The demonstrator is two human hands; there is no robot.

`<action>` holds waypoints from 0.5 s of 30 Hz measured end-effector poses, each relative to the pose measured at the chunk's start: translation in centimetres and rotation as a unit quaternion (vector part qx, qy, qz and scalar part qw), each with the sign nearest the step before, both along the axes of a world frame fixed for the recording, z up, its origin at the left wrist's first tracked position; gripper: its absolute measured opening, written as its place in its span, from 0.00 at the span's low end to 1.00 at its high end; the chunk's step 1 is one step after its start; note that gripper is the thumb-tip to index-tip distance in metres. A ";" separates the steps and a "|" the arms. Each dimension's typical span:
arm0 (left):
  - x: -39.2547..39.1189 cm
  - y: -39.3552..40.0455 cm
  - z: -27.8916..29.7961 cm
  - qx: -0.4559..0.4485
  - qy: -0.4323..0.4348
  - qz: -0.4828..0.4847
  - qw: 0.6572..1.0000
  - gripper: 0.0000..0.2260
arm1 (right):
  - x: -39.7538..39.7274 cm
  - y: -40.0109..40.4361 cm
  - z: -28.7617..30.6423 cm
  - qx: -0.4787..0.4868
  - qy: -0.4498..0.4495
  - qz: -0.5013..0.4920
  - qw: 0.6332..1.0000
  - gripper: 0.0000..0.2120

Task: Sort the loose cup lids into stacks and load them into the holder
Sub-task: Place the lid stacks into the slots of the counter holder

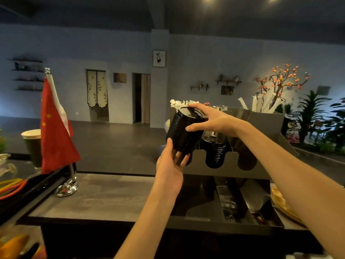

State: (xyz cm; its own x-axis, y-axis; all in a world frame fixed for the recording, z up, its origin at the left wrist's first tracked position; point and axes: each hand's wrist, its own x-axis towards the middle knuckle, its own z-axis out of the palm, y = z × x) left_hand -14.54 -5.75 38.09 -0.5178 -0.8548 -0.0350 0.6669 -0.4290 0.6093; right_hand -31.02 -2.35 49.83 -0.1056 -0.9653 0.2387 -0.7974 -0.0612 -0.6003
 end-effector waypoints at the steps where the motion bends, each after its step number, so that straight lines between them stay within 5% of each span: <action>1: -0.1 0.0 -0.1 0.000 0.002 -0.002 1.000 0.18 | -0.4 -0.2 0.3 0.012 0.008 0.006 1.000 0.35; 8: -0.7 -0.3 -0.5 -0.009 0.034 0.015 0.999 0.17 | -1.3 -1.1 2.3 0.096 0.040 0.025 0.994 0.43; 15: -1.5 -0.3 -0.5 0.000 0.043 0.011 0.999 0.16 | -0.8 -2.9 1.1 0.011 0.088 -0.009 0.996 0.36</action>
